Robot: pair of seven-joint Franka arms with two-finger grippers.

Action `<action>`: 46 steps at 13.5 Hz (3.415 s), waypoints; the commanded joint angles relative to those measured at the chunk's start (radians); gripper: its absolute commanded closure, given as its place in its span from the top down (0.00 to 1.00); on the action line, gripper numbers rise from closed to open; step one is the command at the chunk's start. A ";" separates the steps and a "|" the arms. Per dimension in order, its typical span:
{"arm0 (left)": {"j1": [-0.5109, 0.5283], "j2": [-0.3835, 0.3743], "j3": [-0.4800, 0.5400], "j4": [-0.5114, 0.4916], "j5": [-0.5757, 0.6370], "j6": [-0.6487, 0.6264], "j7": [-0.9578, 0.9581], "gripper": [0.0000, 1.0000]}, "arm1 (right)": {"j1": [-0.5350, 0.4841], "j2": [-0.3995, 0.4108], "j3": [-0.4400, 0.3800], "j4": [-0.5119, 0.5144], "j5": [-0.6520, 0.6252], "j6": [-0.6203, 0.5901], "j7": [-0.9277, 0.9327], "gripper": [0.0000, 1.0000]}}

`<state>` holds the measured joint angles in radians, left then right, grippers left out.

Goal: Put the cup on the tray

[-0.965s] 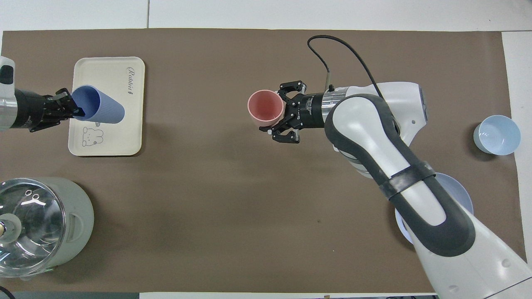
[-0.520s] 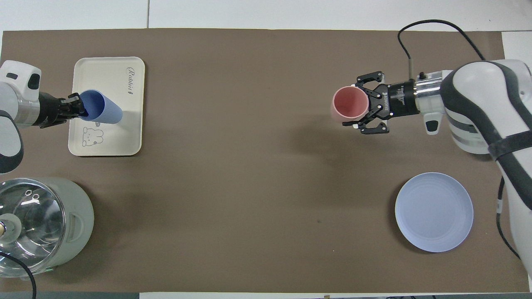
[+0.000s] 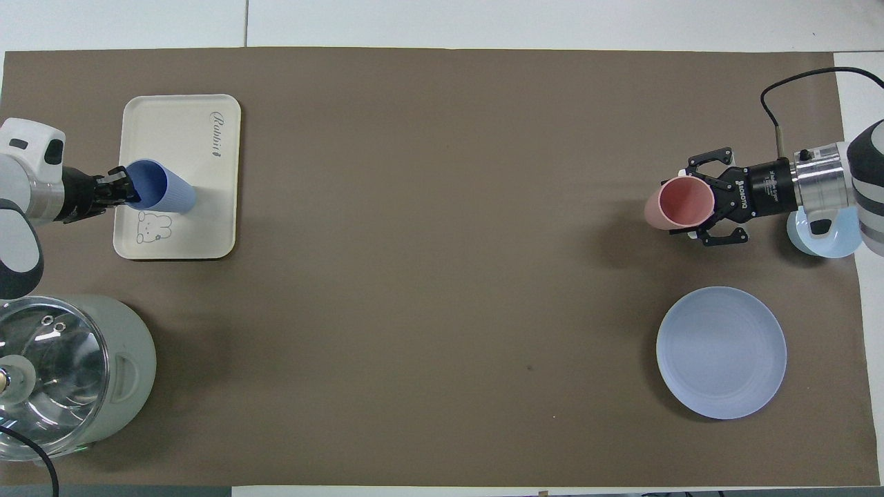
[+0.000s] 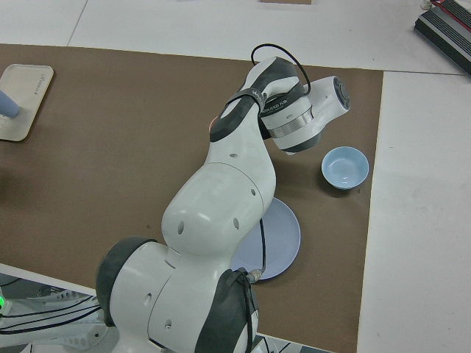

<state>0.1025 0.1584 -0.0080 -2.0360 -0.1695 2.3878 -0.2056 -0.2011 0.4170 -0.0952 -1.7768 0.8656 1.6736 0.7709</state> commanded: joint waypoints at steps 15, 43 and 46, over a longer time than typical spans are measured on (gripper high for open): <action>-0.004 -0.019 -0.006 0.026 0.016 0.000 0.002 1.00 | -0.109 0.286 0.026 0.289 -0.115 -0.206 -0.097 0.51; -0.118 -0.049 -0.017 0.605 0.140 -0.894 0.192 1.00 | 0.089 -0.291 0.074 0.376 -0.793 -0.251 -0.639 1.00; -0.119 -0.065 -0.017 0.596 0.136 -0.881 0.173 1.00 | 0.109 -0.355 0.072 0.362 -0.832 -0.296 -0.717 1.00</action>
<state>-0.0108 0.0967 -0.0268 -1.4375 -0.0290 1.4978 -0.0069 -0.0903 0.1163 -0.0231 -1.3640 0.0599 1.3901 0.1191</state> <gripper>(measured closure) 0.000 0.000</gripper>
